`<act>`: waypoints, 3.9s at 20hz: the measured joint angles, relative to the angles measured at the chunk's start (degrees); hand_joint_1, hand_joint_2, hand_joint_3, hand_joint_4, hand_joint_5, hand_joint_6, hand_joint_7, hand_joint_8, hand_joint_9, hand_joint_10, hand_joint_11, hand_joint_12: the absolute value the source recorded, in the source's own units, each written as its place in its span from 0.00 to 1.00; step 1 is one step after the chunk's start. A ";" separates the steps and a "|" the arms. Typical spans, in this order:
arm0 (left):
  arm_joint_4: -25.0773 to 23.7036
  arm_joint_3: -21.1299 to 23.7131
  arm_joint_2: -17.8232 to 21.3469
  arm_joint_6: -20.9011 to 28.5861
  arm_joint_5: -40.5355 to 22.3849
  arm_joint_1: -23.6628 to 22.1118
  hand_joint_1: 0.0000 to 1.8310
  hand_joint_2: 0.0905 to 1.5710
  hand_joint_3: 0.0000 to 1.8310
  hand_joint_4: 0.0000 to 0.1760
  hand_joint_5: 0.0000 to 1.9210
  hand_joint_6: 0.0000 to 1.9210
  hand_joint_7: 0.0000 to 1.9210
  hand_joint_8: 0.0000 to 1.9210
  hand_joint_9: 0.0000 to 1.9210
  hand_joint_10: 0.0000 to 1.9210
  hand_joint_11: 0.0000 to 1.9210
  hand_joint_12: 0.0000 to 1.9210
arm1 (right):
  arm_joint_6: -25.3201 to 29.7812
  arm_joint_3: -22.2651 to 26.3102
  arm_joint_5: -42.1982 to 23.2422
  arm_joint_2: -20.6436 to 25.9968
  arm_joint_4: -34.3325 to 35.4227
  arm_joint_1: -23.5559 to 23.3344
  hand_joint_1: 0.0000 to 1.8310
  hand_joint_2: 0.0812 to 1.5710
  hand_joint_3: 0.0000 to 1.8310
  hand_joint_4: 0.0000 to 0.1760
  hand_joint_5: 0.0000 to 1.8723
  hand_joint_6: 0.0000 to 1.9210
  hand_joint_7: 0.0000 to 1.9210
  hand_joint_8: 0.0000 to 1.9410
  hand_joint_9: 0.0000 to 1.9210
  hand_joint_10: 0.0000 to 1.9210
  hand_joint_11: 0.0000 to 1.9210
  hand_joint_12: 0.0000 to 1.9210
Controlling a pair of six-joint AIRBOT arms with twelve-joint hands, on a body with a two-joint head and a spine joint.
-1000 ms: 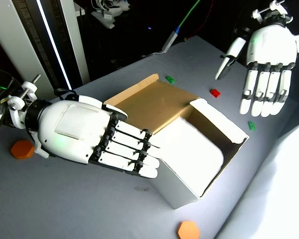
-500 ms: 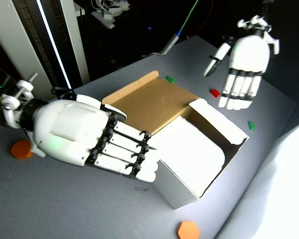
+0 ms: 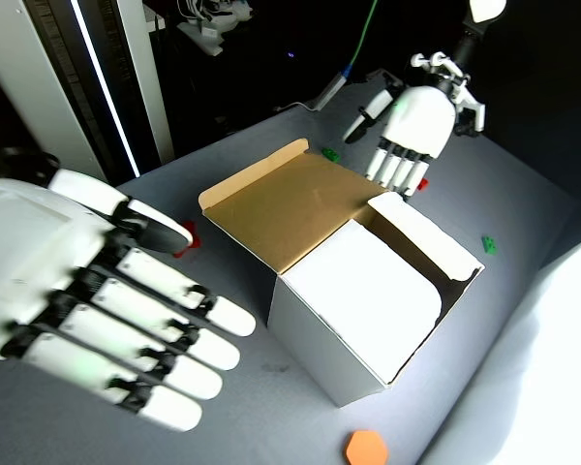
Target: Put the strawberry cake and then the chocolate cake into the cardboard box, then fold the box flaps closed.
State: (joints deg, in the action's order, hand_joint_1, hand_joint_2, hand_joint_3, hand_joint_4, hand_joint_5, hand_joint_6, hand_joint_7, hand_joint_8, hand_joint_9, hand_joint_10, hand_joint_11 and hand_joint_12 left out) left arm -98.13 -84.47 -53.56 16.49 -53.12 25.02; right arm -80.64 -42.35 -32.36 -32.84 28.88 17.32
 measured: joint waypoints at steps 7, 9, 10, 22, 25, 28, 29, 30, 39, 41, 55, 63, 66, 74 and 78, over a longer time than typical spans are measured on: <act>3.41 6.08 0.17 -1.25 3.21 0.20 0.00 0.76 0.00 0.00 0.09 0.00 0.09 0.00 0.09 0.00 0.00 0.35 | -2.03 -0.04 0.48 1.14 0.70 0.83 0.00 0.85 0.00 0.00 0.09 0.00 0.09 0.00 0.08 0.00 0.00 0.26; 3.21 8.00 0.15 -1.25 3.56 0.09 0.00 0.77 0.00 0.00 0.10 0.00 0.09 0.00 0.09 0.00 0.00 0.34 | -1.75 -0.04 0.57 0.92 0.98 0.83 0.00 0.85 0.00 0.00 0.08 0.00 0.08 0.00 0.06 0.00 0.00 0.19; 3.23 8.76 0.15 -1.25 3.58 0.09 0.00 0.77 0.00 0.00 0.10 0.00 0.09 0.00 0.08 0.00 0.00 0.34 | -1.66 -0.04 0.79 0.92 1.81 0.76 0.00 0.85 0.00 0.00 0.08 0.00 0.09 0.00 0.07 0.00 0.00 0.19; 9.27 12.74 2.40 1.51 -6.38 -6.03 0.00 0.77 0.00 0.00 0.09 0.00 0.08 0.00 0.08 0.00 0.00 0.33 | -1.01 -0.48 2.64 0.37 5.16 -0.31 0.00 0.87 0.00 0.00 0.08 0.00 0.08 0.00 0.05 0.00 0.00 0.08; 9.29 11.58 2.54 2.69 -7.82 -9.03 0.00 0.77 0.00 0.00 0.09 0.00 0.09 0.00 0.08 0.00 0.00 0.32 | -0.85 -0.48 2.95 0.37 5.42 -0.70 0.00 0.87 0.00 0.00 0.08 0.00 0.08 0.00 0.05 0.00 0.00 0.10; 11.39 9.35 2.64 3.80 -8.33 -13.49 0.00 0.77 0.00 0.00 0.09 0.00 0.08 0.00 0.08 0.00 0.00 0.34 | -0.44 -0.48 2.49 0.37 5.22 -0.98 0.00 0.87 0.00 0.00 0.08 0.00 0.08 0.00 0.06 0.00 0.00 0.14; 11.52 8.41 2.64 4.15 -8.39 -14.93 0.00 0.77 0.00 0.00 0.09 0.00 0.09 0.00 0.08 0.00 0.00 0.35 | -0.44 -0.48 2.47 0.37 5.20 -0.98 0.00 0.87 0.00 0.00 0.08 0.00 0.09 0.00 0.06 0.00 0.00 0.14; 11.65 7.28 2.40 4.63 -8.55 -16.00 0.00 0.78 0.00 0.00 0.09 0.00 0.08 0.00 0.08 0.00 0.00 0.34 | -0.44 -0.48 2.47 0.37 5.31 -0.98 0.00 0.87 0.00 0.00 0.08 0.00 0.08 0.00 0.06 0.00 0.00 0.11; 7.69 -5.09 -7.15 5.38 -2.80 -19.91 0.00 0.77 0.00 0.00 0.09 0.00 0.09 0.00 0.09 0.00 0.00 0.34 | -0.42 -0.55 2.40 0.37 5.42 -0.98 0.00 0.87 0.00 0.00 0.08 0.00 0.08 0.00 0.05 0.00 0.00 0.08; 6.43 -7.91 -10.29 4.48 -2.01 -19.93 0.00 0.77 0.00 0.00 0.09 0.00 0.10 0.00 0.09 0.00 0.00 0.34 | -0.44 -0.66 2.32 0.31 5.31 -0.98 0.00 0.87 0.00 0.00 0.08 0.00 0.08 0.00 0.05 0.00 0.00 0.10; 2.89 -13.16 -17.70 3.89 -1.53 -19.02 0.00 0.77 0.00 0.00 0.10 0.00 0.10 0.00 0.11 0.00 0.00 0.35 | -0.44 -0.66 2.29 0.17 5.35 -1.01 0.00 0.87 0.00 0.00 0.10 0.00 0.11 0.00 0.08 0.00 0.00 0.29; -1.77 -11.10 -13.86 5.75 -2.21 -22.60 0.00 0.78 0.00 0.00 0.10 0.00 0.09 0.00 0.09 0.00 0.00 0.35 | -0.44 -0.66 2.36 0.20 5.42 -1.01 0.00 0.87 0.00 0.00 0.08 0.00 0.09 0.00 0.07 0.00 0.00 0.26; -5.29 -9.68 -9.94 7.98 -1.99 -24.33 0.00 0.78 0.00 0.00 0.10 0.00 0.10 0.00 0.09 0.00 0.00 0.33 | -0.44 -0.66 2.82 0.17 5.33 -1.01 0.00 0.86 0.00 0.00 0.08 0.00 0.10 0.00 0.07 0.00 0.00 0.27; -14.38 -3.43 0.20 14.19 -3.89 -28.35 0.00 0.76 0.00 0.00 0.11 0.00 0.11 0.00 0.12 0.01 0.00 0.41 | -0.46 -0.76 7.17 0.11 2.08 -1.09 0.00 0.81 0.00 0.00 0.08 0.00 0.09 0.00 0.07 0.00 0.00 0.24; -15.69 1.25 4.98 14.69 -4.37 -25.75 0.01 0.75 0.00 0.00 0.29 0.03 0.38 0.03 0.38 0.06 0.10 0.67 | -2.08 -0.76 10.12 -0.28 1.18 -1.09 0.00 0.75 0.00 0.00 0.27 0.07 0.31 0.06 0.29 0.10 0.00 0.65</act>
State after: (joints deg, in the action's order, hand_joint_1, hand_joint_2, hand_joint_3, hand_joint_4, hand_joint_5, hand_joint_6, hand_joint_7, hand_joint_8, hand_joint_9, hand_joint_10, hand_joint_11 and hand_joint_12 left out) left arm -113.82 -83.22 -48.58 31.18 -57.49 -0.73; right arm -82.72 -43.11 -22.24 -33.12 30.06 16.23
